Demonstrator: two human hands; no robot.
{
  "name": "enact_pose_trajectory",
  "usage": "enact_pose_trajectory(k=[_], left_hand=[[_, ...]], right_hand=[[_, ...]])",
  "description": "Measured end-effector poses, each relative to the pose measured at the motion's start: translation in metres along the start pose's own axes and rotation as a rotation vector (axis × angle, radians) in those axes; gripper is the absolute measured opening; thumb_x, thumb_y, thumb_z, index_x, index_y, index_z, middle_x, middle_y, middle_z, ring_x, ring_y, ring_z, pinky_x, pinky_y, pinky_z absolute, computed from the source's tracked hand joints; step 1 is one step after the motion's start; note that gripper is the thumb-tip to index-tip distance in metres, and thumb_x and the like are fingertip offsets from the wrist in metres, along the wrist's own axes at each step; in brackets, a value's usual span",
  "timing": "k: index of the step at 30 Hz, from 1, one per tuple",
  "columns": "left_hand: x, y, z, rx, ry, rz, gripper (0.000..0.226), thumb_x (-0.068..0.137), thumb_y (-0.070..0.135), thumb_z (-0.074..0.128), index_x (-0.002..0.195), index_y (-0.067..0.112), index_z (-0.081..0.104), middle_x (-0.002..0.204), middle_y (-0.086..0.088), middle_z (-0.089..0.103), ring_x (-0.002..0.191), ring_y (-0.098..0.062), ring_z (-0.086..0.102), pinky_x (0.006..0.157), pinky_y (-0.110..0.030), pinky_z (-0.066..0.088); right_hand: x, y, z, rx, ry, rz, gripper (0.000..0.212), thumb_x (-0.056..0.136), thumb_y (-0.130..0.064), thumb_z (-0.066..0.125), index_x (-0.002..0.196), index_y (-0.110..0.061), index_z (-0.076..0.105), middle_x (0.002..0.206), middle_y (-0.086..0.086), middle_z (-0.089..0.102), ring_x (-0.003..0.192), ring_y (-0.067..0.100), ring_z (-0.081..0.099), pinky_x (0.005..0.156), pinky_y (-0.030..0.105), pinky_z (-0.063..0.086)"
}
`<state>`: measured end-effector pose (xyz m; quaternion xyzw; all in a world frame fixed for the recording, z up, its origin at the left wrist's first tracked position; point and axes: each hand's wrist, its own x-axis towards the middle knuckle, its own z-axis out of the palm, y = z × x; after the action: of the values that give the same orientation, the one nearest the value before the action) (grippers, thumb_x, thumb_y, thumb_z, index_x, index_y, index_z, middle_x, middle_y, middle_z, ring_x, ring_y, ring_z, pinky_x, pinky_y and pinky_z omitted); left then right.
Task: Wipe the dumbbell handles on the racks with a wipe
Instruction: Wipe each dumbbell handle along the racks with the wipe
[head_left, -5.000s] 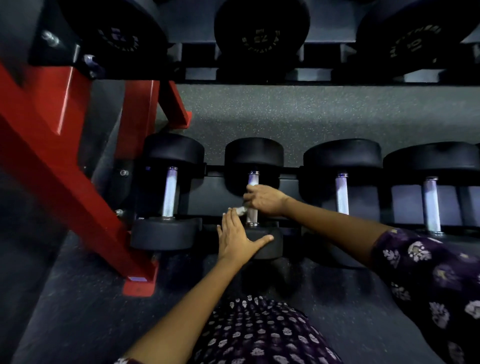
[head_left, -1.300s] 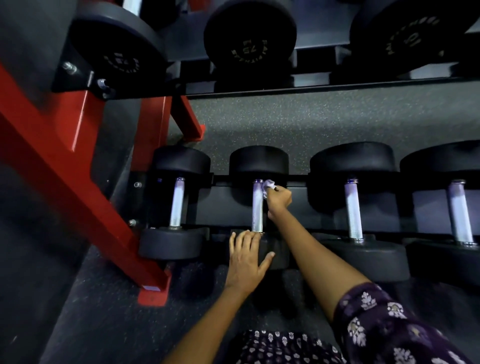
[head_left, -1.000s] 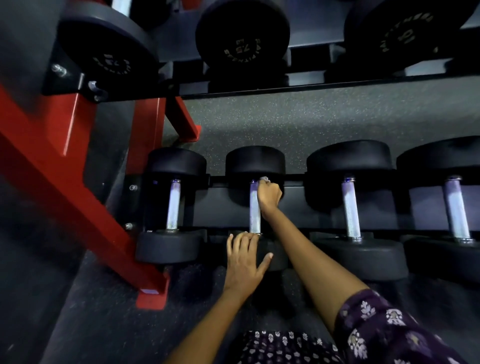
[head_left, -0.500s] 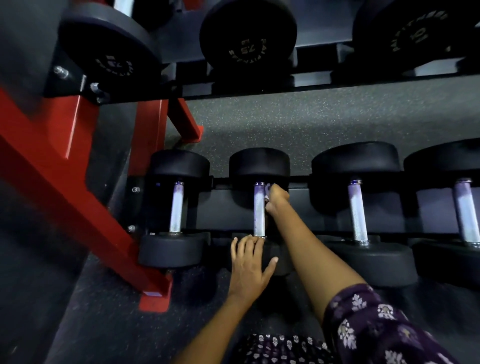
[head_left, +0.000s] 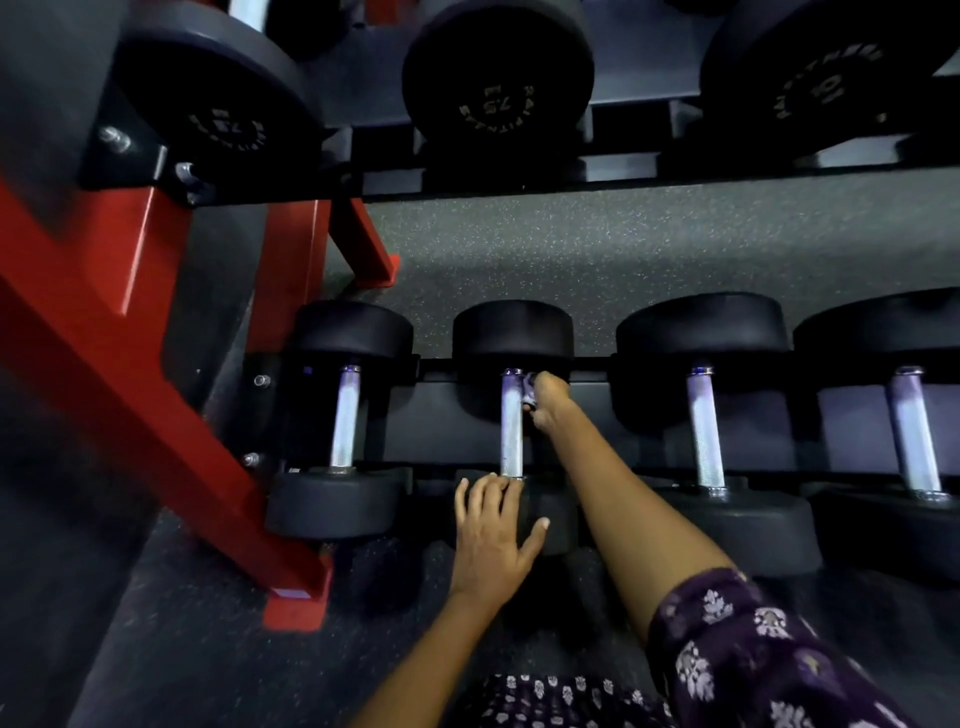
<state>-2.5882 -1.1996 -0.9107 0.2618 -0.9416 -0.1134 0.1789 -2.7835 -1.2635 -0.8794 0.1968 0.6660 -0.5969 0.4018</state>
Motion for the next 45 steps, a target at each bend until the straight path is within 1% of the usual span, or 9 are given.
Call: enact_pose_trajectory(k=[4,7,9,16,24,30,34,38,45], left_hand=[[0.0,-0.002,0.002,0.013,0.017,0.001,0.049,0.096,0.049,0.037,0.114,0.008,0.057,0.109,-0.011,0.062,0.109,-0.022,0.047,0.107,-0.046,0.026],[0.002,0.0,0.001,0.016,0.056,-0.018,0.048,0.088,0.046,0.045,0.107,0.006,0.062,0.102,-0.009,0.063,0.102,-0.023,0.051,0.106,-0.046,0.029],[0.007,0.003,0.0,0.027,0.072,-0.062,0.047,0.083,0.046,0.047,0.101,0.005,0.064,0.095,-0.008,0.063,0.095,-0.025,0.054,0.103,-0.05,0.037],[0.037,0.058,0.004,-0.14,-0.002,-0.022,0.045,0.077,0.039,0.046,0.104,0.006,0.06,0.102,-0.009,0.063,0.101,-0.029,0.062,0.106,-0.044,0.032],[0.057,0.153,0.026,-0.346,-0.166,0.099,0.054,0.081,0.046,0.044,0.114,0.005,0.056,0.109,-0.01,0.061,0.105,-0.029,0.059,0.106,-0.047,0.038],[0.035,0.188,0.046,-0.309,-0.219,0.169,0.054,0.089,0.051,0.042,0.118,0.008,0.056,0.113,-0.006,0.06,0.107,-0.024,0.055,0.104,-0.046,0.041],[0.031,0.19,0.054,-0.26,-0.126,0.164,0.048,0.092,0.049,0.042,0.117,0.011,0.058,0.111,-0.003,0.061,0.105,-0.018,0.05,0.099,-0.042,0.043],[0.028,0.188,0.057,-0.125,-0.093,0.376,0.046,0.096,0.036,0.038,0.131,0.012,0.055,0.128,-0.004,0.059,0.121,-0.021,0.049,0.109,-0.044,0.034],[0.048,0.177,0.06,-0.122,-0.057,0.81,0.045,0.091,0.021,0.04,0.125,0.004,0.063,0.133,-0.01,0.06,0.126,-0.028,0.053,0.117,-0.036,0.017]], right_hand=[[-0.034,-0.001,0.001,-0.333,0.188,-0.286,0.029,0.094,-0.013,0.049,0.101,0.011,0.065,0.105,0.027,0.065,0.104,0.034,0.061,0.085,0.031,0.043],[-0.052,0.001,-0.001,-0.486,0.021,-0.528,0.028,0.088,-0.008,0.059,0.063,0.001,0.067,0.063,0.017,0.063,0.065,0.003,0.06,0.056,0.014,0.039],[-0.056,0.003,-0.004,-0.541,-0.057,-0.607,0.028,0.084,-0.009,0.064,0.057,-0.002,0.064,0.053,0.003,0.051,0.068,0.003,0.049,0.05,0.01,0.033],[-0.056,-0.004,-0.1,-0.565,0.113,-0.623,0.019,0.081,-0.015,0.067,0.086,0.003,0.073,0.067,0.017,0.065,0.073,0.01,0.053,0.055,0.015,0.035],[-0.036,-0.028,-0.236,-0.789,0.342,-0.741,0.014,0.078,-0.008,0.064,0.066,-0.001,0.067,0.075,0.025,0.06,0.069,0.018,0.051,0.06,0.023,0.033],[-0.004,-0.021,-0.263,-1.14,0.15,-0.706,0.017,0.076,-0.009,0.065,0.077,0.008,0.065,0.086,0.024,0.064,0.08,0.035,0.062,0.065,0.033,0.043],[0.001,-0.042,-0.266,-1.073,0.136,-0.79,0.014,0.073,-0.003,0.066,0.066,0.009,0.065,0.075,0.028,0.064,0.065,0.03,0.055,0.058,0.025,0.027],[0.0,-0.052,-0.255,-1.105,0.029,-0.889,0.014,0.074,-0.003,0.067,0.086,0.003,0.068,0.089,0.024,0.061,0.079,0.037,0.06,0.068,0.034,0.043],[-0.004,-0.052,-0.259,-1.358,-0.217,-0.92,0.015,0.079,-0.008,0.068,0.083,0.006,0.07,0.085,0.022,0.063,0.085,0.033,0.063,0.067,0.024,0.036]])
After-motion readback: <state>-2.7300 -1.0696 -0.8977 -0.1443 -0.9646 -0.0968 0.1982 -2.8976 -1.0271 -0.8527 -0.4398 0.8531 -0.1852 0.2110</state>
